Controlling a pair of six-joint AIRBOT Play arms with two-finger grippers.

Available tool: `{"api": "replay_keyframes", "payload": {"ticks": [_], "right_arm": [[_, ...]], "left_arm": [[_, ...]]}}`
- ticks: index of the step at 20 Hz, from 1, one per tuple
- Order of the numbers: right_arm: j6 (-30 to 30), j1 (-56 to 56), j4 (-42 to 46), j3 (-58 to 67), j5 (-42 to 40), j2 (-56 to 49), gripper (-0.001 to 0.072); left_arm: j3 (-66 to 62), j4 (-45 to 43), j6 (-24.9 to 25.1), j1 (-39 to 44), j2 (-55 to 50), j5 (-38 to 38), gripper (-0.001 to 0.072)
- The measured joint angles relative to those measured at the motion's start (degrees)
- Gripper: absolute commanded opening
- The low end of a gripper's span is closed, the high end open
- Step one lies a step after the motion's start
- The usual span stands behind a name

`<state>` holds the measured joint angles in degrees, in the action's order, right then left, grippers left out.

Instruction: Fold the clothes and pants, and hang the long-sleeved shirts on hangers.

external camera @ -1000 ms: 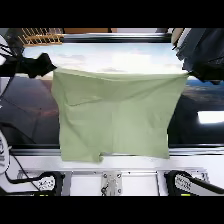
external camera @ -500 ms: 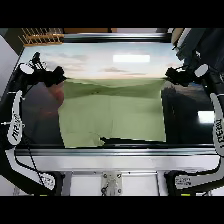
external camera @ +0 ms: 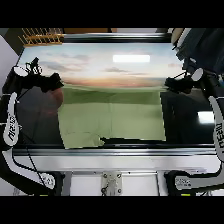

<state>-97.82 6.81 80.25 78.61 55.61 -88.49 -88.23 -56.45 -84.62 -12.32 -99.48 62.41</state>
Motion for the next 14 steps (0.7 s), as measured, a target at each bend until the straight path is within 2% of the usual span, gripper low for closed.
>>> {"api": "replay_keyframes", "payload": {"ticks": [8, 9, 10, 11, 12, 13, 14], "right_arm": [[-0.6, -2.7, 2.8, -11.9, 1.7, 2.8, 0.0010], [-0.6, -2.9, 2.8, -12.6, 1.7, 2.8, 0.0022], [-0.6, -3.0, 2.8, -13.1, 2.1, 2.9, 0.0026], [-0.6, -3.1, 2.7, -13.4, 2.4, 3.0, 0.0186], [-0.6, -3.1, 2.6, -13.7, 2.7, 3.2, 0.0457], [-0.6, -3.1, 2.4, -13.9, 3.0, 3.9, 0.0560], [-0.6, -3.0, 2.2, -14.0, 3.1, 5.0, 0.0559]], "left_arm": [[15.6, -2.1, 0.7, 0.0, 4.8, -3.2, 0.0010], [16.5, -2.3, 0.7, 0.0, 5.0, -3.5, 0.0164], [17.1, -2.3, 0.8, 0.0, 5.2, -3.5, 0.0459], [17.3, -2.3, 0.7, 0.0, 5.4, -3.5, 0.0511], [17.2, -2.3, 0.7, 0.0, 5.6, -3.4, 0.0511], [16.7, -2.4, 0.7, 0.0, 5.9, -3.1, 0.0511], [15.9, -2.4, 0.8, 0.0, 6.7, -2.8, 0.0511]]}}
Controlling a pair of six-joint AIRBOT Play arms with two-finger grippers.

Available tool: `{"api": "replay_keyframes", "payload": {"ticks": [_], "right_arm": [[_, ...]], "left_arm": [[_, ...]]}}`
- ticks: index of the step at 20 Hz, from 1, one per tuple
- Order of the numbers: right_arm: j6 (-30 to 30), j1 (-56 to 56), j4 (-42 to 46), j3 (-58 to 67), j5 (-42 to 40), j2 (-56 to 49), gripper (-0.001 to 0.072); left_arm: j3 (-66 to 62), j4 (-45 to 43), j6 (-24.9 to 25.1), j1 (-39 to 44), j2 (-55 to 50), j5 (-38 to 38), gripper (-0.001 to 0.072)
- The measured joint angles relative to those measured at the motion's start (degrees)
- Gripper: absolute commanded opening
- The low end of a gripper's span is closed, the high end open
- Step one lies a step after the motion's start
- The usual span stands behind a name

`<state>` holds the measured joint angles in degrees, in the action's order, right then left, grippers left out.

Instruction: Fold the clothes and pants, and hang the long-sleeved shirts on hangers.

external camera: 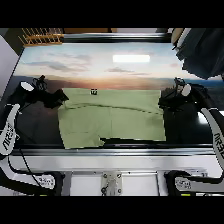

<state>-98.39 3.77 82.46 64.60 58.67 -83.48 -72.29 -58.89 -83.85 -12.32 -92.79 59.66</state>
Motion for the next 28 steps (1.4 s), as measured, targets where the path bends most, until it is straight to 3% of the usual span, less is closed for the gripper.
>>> {"api": "replay_keyframes", "payload": {"ticks": [7, 11, 17, 21, 23, 28], "right_arm": [[1.2, 4.7, 0.5, -7.4, 9.1, 16.5, 0.0560], [-8.3, 8.6, -0.4, -23.3, 10.9, 27.3, 0.0560], [-18.2, 9.7, -11.5, -42.7, 0.8, 35.3, 0.0557], [-19.8, 6.9, -15.3, -47.3, -8.2, 36.3, 0.0546], [-20.2, 5.0, -16.2, -48.2, -12.1, 36.5, 0.0464], [-20.4, 2.1, -17.6, -48.8, -18.9, 34.6, 0.0440]], "left_arm": [[6.3, 0.0, 0.2, 2.2, 13.7, 1.1, 0.0511], [16.8, 0.0, 0.2, 6.6, 21.9, -0.1, 0.0511], [25.9, 0.0, 0.0, 12.6, 28.0, -3.1, 0.0512], [27.4, 0.2, 0.0, 14.5, 28.9, -4.0, 0.0511], [27.6, 0.2, 0.0, 14.8, 29.0, -4.2, 0.0511], [27.9, 0.2, 0.0, 15.0, 29.1, -4.4, 0.0512]]}}
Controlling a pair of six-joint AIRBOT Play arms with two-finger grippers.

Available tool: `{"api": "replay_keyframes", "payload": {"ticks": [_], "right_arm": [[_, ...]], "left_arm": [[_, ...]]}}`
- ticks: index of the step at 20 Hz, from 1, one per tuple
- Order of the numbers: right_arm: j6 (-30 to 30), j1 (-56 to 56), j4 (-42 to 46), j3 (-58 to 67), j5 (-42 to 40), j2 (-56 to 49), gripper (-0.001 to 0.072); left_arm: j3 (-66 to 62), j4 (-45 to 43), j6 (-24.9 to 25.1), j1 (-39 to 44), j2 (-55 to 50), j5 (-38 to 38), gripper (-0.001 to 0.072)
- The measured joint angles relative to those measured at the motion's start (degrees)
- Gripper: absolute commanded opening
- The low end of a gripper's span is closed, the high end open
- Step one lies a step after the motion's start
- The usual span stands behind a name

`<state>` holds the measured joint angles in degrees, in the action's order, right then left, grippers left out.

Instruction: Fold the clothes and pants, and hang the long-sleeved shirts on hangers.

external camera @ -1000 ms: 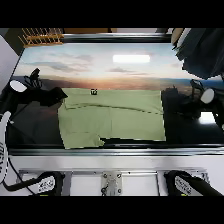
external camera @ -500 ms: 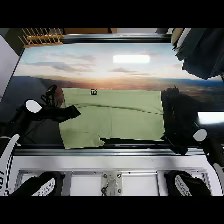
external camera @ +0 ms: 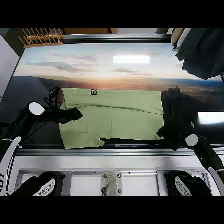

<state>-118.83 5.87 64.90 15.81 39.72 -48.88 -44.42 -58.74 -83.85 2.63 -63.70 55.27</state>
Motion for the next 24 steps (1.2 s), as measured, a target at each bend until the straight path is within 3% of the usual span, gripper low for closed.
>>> {"api": "replay_keyframes", "payload": {"ticks": [1, 2, 9, 16, 20, 24], "right_arm": [[0.0, -0.2, 0.0, 0.0, -0.8, -0.6, 0.0244], [0.0, -0.3, 0.1, -0.1, -1.4, -1.0, 0.0002], [1.7, -0.7, 0.5, -0.3, -0.6, -0.4, 0.0009], [3.3, -0.7, 0.2, -0.2, -0.7, 1.2, 0.0009], [3.4, -0.7, 0.2, -0.2, -0.7, 1.3, 0.0009], [3.5, -0.7, 0.2, -0.2, -0.7, 1.3, 0.0009]], "left_arm": [[0.0, 0.0, 0.0, 0.0, 0.0, 0.0, 0.0511], [0.0, 0.0, 0.0, 0.0, 0.0, 0.0, 0.0512], [0.5, -6.4, -2.7, -6.8, 1.7, 5.0, 0.0514], [15.2, -13.5, -5.8, -21.3, 11.4, 8.4, 0.0513], [20.7, -10.5, -3.1, -24.2, 10.7, 8.0, 0.0513], [22.1, -5.2, 0.2, -20.7, 5.9, 5.9, 0.0511]]}}
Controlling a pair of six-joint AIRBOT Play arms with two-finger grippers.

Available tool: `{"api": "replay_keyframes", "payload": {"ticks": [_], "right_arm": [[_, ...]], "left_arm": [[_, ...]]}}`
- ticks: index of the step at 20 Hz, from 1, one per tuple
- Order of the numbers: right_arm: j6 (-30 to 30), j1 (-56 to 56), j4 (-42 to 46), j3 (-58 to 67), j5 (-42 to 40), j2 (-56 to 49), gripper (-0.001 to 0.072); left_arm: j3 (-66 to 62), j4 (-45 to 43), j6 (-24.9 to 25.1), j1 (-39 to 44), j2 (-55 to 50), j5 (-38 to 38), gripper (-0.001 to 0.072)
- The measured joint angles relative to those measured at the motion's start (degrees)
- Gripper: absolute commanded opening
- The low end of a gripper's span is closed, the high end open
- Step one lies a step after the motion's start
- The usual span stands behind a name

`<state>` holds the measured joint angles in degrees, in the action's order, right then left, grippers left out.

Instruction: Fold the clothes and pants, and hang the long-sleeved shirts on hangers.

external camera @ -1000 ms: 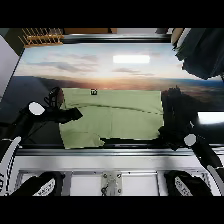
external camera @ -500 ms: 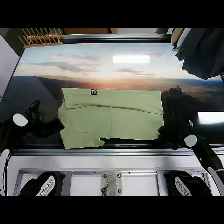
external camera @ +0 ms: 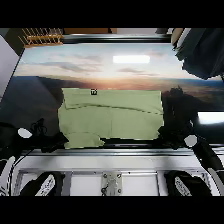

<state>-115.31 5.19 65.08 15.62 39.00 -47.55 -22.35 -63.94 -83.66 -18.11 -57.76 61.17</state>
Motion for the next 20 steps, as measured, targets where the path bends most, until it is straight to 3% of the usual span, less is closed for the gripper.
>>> {"api": "replay_keyframes", "payload": {"ticks": [1, 4, 9, 15, 20], "right_arm": [[0.0, 0.0, -0.2, 0.0, 0.0, 0.0, 0.0009], [0.0, 0.0, -0.4, 0.1, 0.2, 0.2, 0.0009], [0.2, 0.1, 5.0, 4.8, 8.5, 0.4, 0.0009], [8.3, 0.1, 14.4, 17.1, 28.6, 0.0, 0.0008], [11.5, 0.1, 16.3, 26.1, 37.6, -3.8, 0.0008]], "left_arm": [[-0.3, 1.1, 0.3, 1.4, -1.2, 0.1, 0.0460], [-2.0, 2.1, 1.3, 5.5, -4.7, -0.2, 0.0010], [-7.6, 0.6, 1.9, 5.9, -3.2, 6.3, 0.0009], [-12.6, -1.6, 1.8, 2.1, 8.6, 20.2, 0.0009], [-14.6, -2.2, 0.6, 5.4, 11.8, 24.4, 0.0008]]}}
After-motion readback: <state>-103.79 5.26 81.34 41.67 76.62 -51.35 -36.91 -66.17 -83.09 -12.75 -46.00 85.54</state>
